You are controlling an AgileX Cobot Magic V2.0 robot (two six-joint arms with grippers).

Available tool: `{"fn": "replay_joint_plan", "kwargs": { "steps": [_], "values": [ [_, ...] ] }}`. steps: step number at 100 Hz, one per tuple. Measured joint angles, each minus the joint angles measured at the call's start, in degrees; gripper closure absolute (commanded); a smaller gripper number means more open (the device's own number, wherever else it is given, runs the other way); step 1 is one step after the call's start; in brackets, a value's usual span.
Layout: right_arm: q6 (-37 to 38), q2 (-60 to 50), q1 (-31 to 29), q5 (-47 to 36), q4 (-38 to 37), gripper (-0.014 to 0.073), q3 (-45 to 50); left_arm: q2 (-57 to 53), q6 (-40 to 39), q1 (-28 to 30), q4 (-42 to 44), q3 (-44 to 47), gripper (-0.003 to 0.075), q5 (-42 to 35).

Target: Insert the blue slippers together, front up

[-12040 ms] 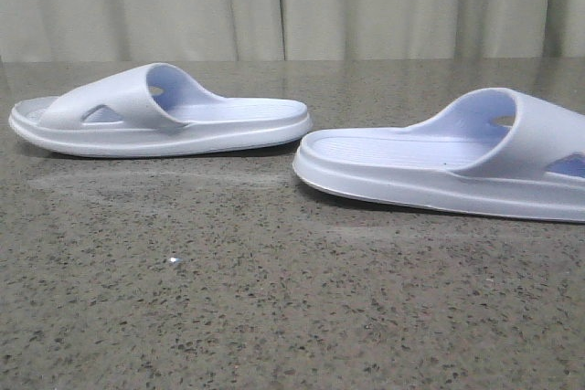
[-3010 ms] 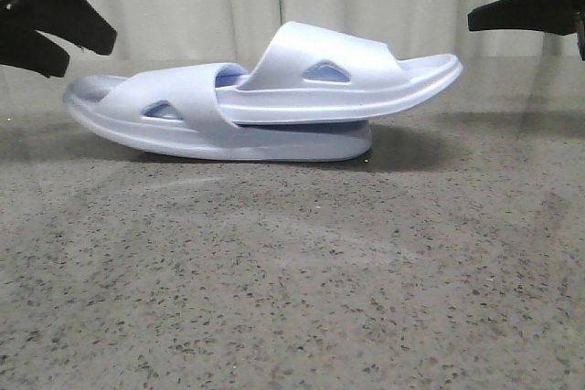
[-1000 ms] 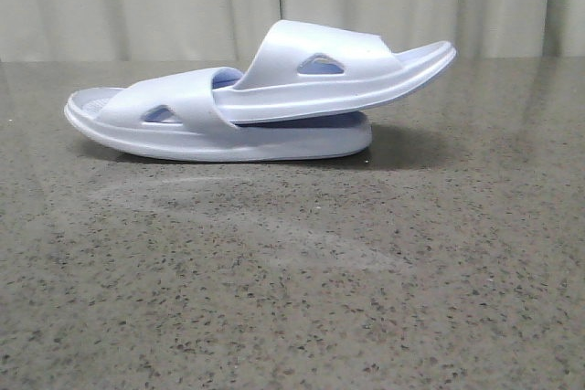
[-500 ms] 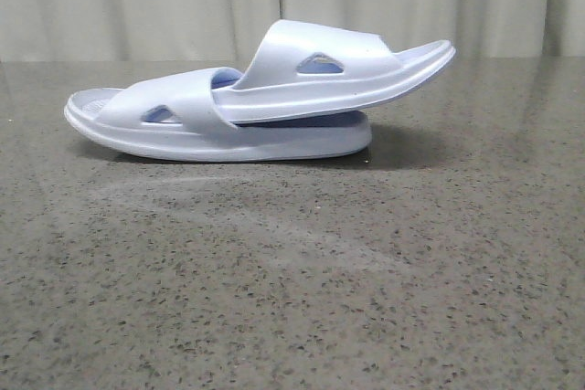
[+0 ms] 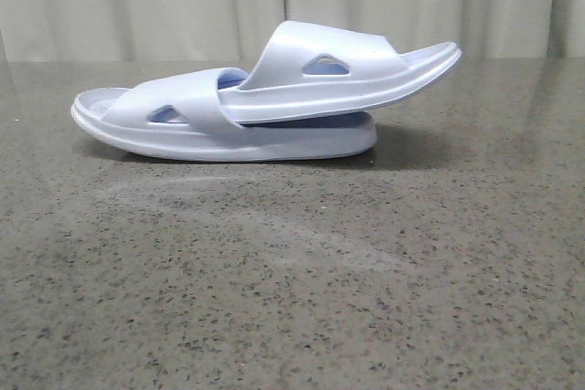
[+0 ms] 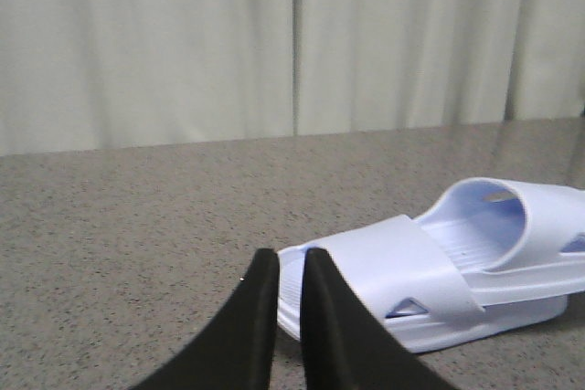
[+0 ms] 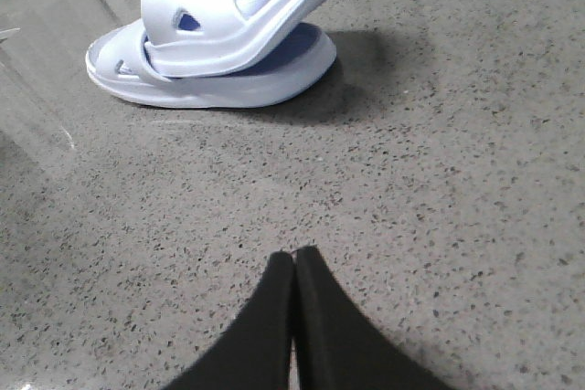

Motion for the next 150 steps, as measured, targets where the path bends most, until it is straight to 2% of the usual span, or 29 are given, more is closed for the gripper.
{"fn": "replay_joint_plan", "kwargs": {
  "steps": [10,19,48,62,91,121,150],
  "values": [
    [0.0,0.0,0.0,0.0,0.0,0.0673,0.0,-3.0,-14.6,6.4,12.5,4.1,0.0705,0.4],
    [0.0,0.0,0.0,0.0,0.0,0.0673,0.0,-8.2,-21.0,11.6,19.4,7.3,0.0705,3.0],
    [0.0,0.0,0.0,0.0,0.1,0.0673,0.1,-22.0,-27.9,28.7,27.1,12.7,0.0705,14.2],
    [0.0,0.0,0.0,0.0,0.1,0.0673,0.1,-27.2,-30.3,33.8,30.8,12.7,0.0705,19.1],
    [0.0,0.0,0.0,0.1,0.1,0.0673,0.1,-32.8,-30.8,34.8,31.3,12.7,0.0705,27.7],
    [0.0,0.0,0.0,0.2,0.1,0.0673,0.1,-32.8,-30.5,34.8,31.3,12.7,0.0705,27.8],
    [0.0,0.0,0.0,0.2,0.1,0.0673,0.1,-32.8,-21.2,34.8,31.0,12.7,0.0705,27.1]
  ]
}}
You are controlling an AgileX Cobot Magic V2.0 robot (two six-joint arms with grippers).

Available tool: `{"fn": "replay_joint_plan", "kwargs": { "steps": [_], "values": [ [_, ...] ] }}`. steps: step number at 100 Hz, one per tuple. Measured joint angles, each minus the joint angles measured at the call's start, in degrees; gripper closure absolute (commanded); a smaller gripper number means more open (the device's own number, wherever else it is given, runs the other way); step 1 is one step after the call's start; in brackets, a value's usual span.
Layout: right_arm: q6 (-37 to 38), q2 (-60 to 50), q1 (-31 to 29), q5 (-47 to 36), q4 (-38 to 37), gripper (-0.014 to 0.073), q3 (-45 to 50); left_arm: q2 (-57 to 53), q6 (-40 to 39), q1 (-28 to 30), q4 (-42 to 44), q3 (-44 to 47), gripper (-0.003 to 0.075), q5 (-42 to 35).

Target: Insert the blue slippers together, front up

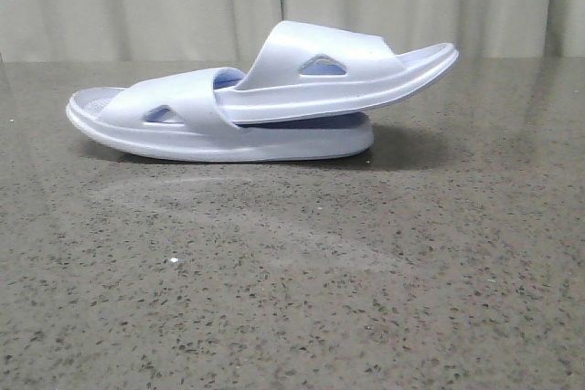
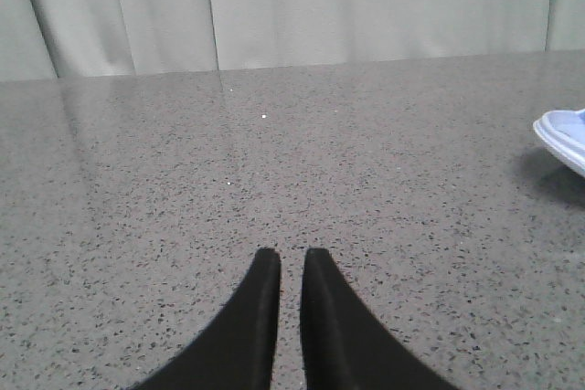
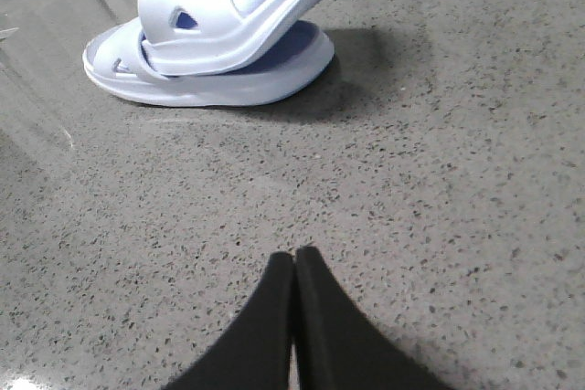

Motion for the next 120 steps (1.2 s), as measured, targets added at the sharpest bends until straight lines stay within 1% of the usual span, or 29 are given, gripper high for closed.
{"fn": "replay_joint_plan", "kwargs": {
  "steps": [11,29,91,102,107,112,117,120],
  "values": [
    [0.0,0.0,0.0,0.0,0.0,0.0673,0.0,0.0,1.6,0.0,-1.3,0.0,0.0705,0.0],
    [0.0,0.0,0.0,0.0,0.0,0.0673,0.0,0.0,2.0,0.0,-3.2,0.0,0.0705,0.0],
    [0.0,0.0,0.0,0.0,0.0,0.0673,0.0,0.0,2.1,0.0,-3.4,0.0,0.0705,0.0],
    [0.0,-0.1,0.0,-3.6,0.0,0.0673,0.0,0.0,2.1,0.0,-3.4,0.0,0.0705,0.0],
    [0.0,-0.4,0.1,-6.9,-1.7,0.0673,0.0,0.0,2.1,0.0,-3.4,0.0,0.0705,0.0],
    [0.4,-0.9,0.1,-9.6,-4.9,0.0673,0.0,0.0,2.1,0.0,-3.4,0.0,0.0705,0.0],
    [3.3,-1.4,0.1,-11.8,-10.0,0.0673,0.0,0.0,2.1,0.0,-3.4,0.0,0.0705,0.0],
    [6.2,-1.7,0.0,-12.8,-15.0,0.0673,0.0,0.0,2.1,0.0,-3.4,0.0,0.0705,0.0]
  ]
}}
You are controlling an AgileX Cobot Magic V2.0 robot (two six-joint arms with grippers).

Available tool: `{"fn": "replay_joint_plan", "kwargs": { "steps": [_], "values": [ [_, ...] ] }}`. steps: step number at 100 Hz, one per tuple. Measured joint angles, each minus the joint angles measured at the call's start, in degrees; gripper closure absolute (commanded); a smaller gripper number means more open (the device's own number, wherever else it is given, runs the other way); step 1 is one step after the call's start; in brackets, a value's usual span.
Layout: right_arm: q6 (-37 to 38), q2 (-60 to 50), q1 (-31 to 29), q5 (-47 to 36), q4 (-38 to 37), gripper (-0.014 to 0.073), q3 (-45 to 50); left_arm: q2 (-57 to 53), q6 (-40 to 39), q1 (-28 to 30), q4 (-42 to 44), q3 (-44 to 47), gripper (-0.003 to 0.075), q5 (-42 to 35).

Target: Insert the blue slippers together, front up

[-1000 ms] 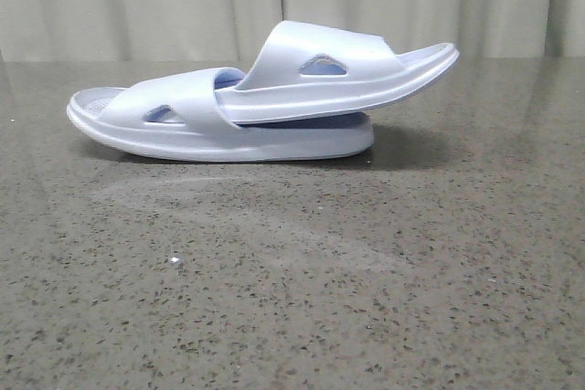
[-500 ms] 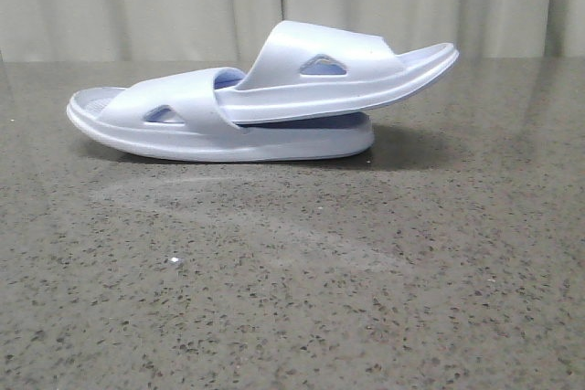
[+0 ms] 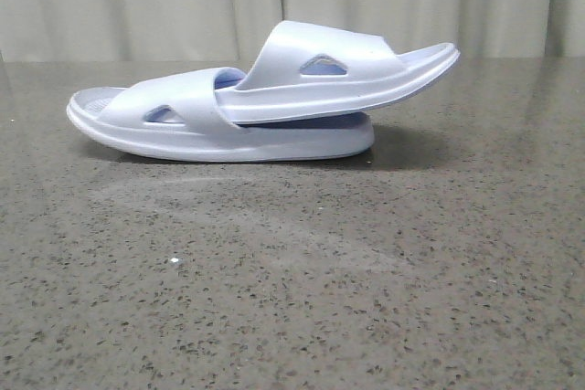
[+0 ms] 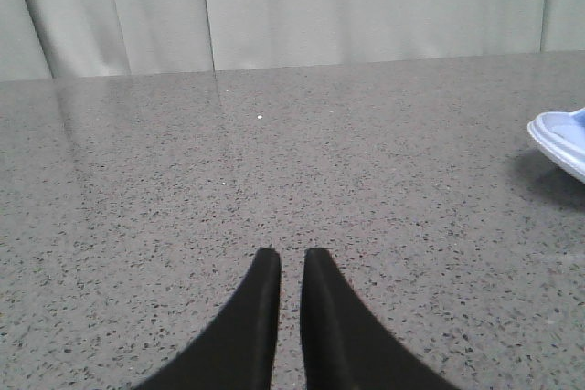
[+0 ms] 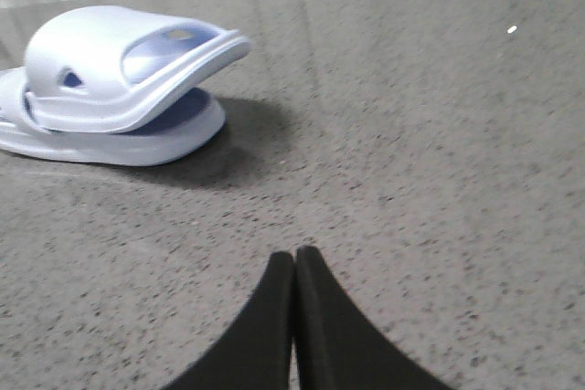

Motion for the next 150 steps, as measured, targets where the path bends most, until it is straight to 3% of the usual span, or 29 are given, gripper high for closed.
{"fn": "replay_joint_plan", "kwargs": {
  "steps": [23,35,47,71,85,150],
  "values": [
    [36.6,-3.3,-4.7,0.4,-43.9,0.0673,0.0,0.0,0.0,0.0,0.0,0.0,0.0705,0.0],
    [45.5,-6.7,-7.2,0.5,-54.1,0.0673,2.1,0.0,0.0,0.0,0.0,0.0,0.0705,0.0],
    [47.5,-11.1,-7.6,-2.2,-56.3,0.0673,6.6,0.0,0.0,0.0,0.0,0.0,0.0705,0.0],
    [47.9,-21.8,-8.2,4.3,-59.9,0.0673,6.6,0.0,0.0,0.0,0.0,0.0,0.0705,0.0],
    [48.0,-22.3,-9.3,8.2,-60.4,0.0673,6.6,0.0,0.0,0.0,0.0,0.0,0.0705,-0.1],
    [48.0,-22.4,-9.5,9.3,-60.6,0.0673,6.6,0.0,0.0,0.0,0.0,0.0,0.0705,-0.1]
  ]
}}
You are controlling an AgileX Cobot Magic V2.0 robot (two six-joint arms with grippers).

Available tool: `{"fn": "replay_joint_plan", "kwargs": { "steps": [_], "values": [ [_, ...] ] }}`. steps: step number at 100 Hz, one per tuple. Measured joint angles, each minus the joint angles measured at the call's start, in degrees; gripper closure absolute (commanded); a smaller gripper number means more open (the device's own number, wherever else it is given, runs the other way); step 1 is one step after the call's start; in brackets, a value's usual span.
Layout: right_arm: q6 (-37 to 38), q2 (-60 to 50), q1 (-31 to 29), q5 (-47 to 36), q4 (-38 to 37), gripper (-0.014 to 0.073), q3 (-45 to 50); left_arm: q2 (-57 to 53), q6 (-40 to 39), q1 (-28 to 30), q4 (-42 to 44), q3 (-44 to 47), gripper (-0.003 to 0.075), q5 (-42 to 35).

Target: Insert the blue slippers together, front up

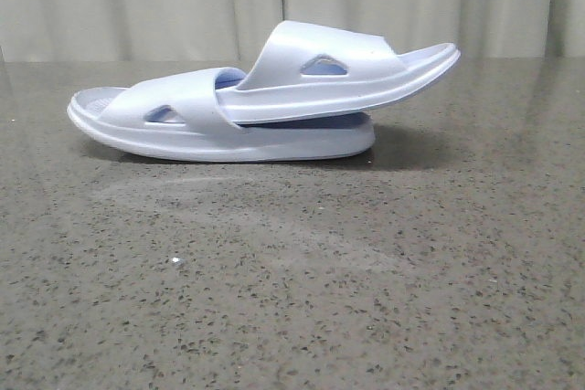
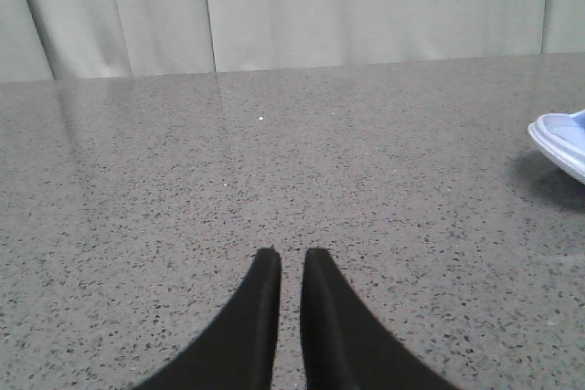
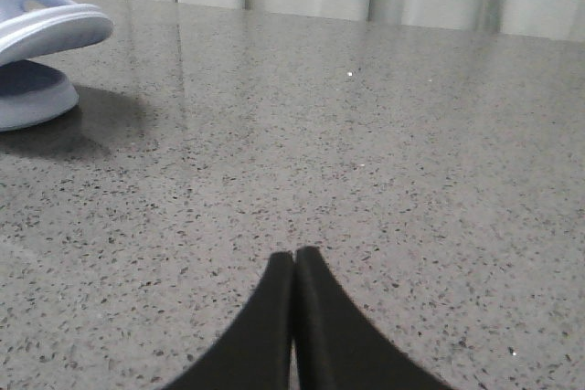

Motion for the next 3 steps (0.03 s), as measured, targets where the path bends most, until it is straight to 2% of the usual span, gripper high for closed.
{"fn": "replay_joint_plan", "kwargs": {
  "steps": [3],
  "values": [
    [0.0,0.0,0.0,0.0,0.0,0.0673,0.0,0.0,0.0,0.0,0.0,0.0,0.0705,0.0]
  ]
}}
